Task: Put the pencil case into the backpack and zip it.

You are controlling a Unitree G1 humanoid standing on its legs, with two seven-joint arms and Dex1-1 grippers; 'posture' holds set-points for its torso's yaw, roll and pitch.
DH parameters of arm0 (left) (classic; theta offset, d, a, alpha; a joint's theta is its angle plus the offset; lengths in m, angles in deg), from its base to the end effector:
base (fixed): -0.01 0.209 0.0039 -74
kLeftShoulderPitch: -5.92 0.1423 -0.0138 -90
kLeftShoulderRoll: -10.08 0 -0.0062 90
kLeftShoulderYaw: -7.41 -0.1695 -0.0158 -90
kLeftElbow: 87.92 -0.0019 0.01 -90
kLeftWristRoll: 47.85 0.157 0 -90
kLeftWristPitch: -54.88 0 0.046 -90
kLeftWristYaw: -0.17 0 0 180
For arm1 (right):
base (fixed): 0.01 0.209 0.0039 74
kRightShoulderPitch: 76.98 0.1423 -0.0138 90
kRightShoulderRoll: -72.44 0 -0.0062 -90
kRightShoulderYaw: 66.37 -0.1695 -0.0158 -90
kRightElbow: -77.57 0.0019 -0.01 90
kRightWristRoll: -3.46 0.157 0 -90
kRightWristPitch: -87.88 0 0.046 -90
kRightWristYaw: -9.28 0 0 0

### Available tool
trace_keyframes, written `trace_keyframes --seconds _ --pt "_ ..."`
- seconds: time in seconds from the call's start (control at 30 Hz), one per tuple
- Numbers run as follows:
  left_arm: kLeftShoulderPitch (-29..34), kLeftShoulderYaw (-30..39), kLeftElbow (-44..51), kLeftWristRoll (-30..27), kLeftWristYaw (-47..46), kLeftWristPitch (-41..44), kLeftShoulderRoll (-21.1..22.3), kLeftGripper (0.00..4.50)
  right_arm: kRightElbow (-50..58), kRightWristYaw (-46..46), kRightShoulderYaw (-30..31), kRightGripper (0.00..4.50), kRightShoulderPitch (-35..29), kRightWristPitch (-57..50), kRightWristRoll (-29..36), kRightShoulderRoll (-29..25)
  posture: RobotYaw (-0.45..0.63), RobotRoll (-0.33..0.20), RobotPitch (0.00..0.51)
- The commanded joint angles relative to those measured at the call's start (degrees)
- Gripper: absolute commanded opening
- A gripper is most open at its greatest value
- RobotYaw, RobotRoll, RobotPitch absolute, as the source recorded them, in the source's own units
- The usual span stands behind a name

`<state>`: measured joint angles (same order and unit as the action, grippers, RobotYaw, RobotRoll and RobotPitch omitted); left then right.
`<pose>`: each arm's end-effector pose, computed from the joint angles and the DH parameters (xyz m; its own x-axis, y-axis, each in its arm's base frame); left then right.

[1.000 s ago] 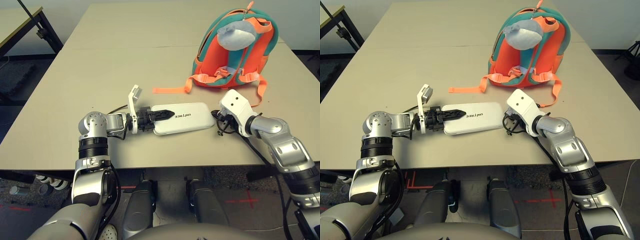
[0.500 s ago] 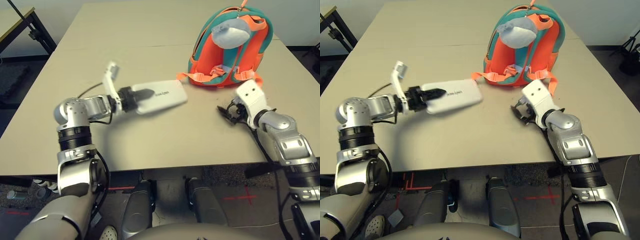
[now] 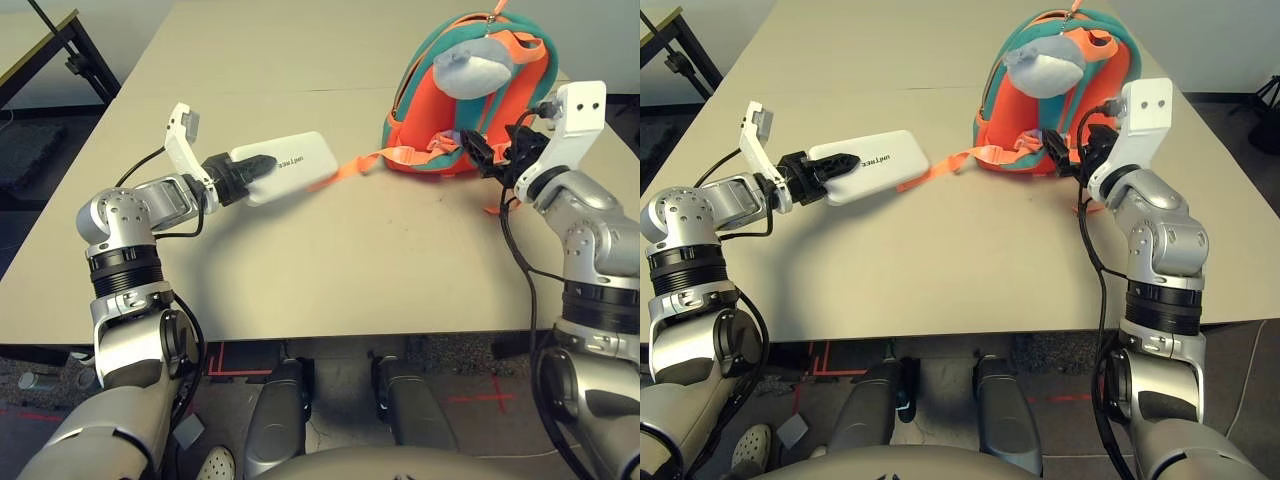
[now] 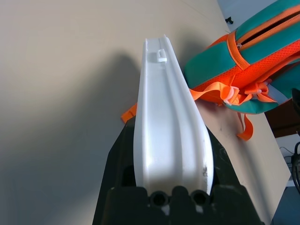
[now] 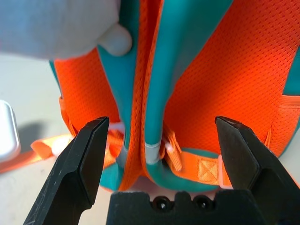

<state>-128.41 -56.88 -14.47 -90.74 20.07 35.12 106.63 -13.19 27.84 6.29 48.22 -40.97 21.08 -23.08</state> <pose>0.3065 0.2379 0.2000 0.7790 -0.5942 -0.2004 0.3403 0.6690 -0.6607 0.2927 -0.2320 0.2119 0.9776 0.2095 0.0192 -0.2103 0.9753 0.0676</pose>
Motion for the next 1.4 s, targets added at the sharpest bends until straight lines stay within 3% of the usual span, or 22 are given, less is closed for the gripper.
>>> trace_keyframes --seconds 0.03,0.4,0.57,0.67,0.8,0.93,1.0,1.23,1.4 --pt "-0.2 -0.2 0.7 0.0 0.0 -0.9 -0.1 1.19 -4.5 -0.1 1.2 4.50 0.9 2.4 -0.3 0.5 -0.08 0.000 0.142" --pt "-0.6 -0.7 0.3 0.1 0.1 -2.1 -0.6 1.19 -24.6 0.2 4.2 4.50 11.0 16.5 -3.1 2.4 -0.07 0.000 0.135" --pt "-0.5 -0.8 0.5 0.1 -0.1 -2.6 -1.0 1.19 -28.4 1.2 5.1 4.50 13.1 19.3 -3.4 3.4 -0.06 0.000 0.132" --pt "-0.2 -0.7 0.8 0.1 -0.2 -2.9 -1.0 1.19 -27.5 2.0 5.2 3.85 12.8 19.1 -2.7 3.3 -0.05 0.000 0.132" --pt "0.1 -0.7 1.1 0.1 -0.4 -3.2 -1.0 1.19 -23.3 3.8 6.1 2.36 10.9 17.0 -2.2 2.5 -0.05 0.000 0.132" --pt "0.1 -1.2 0.5 0.6 -0.2 -4.1 -0.8 1.19 -12.7 6.4 8.0 0.81 6.5 11.6 -1.3 0.7 -0.06 0.000 0.136" --pt "0.0 -1.3 0.3 0.7 -0.1 -4.4 -0.7 1.19 -9.1 6.8 8.3 0.31 5.2 9.3 -0.8 0.3 -0.06 0.000 0.136" --pt "-1.0 -2.6 -1.9 1.5 0.5 -6.5 -0.6 1.19 5.0 7.7 8.5 0.29 1.4 -0.9 3.5 -1.2 -0.08 0.000 0.137" --pt "-1.9 -3.9 -4.1 2.3 1.9 -7.8 -0.4 1.19 16.0 7.5 5.4 0.29 -0.4 -13.1 13.1 -0.4 -0.10 0.000 0.140"
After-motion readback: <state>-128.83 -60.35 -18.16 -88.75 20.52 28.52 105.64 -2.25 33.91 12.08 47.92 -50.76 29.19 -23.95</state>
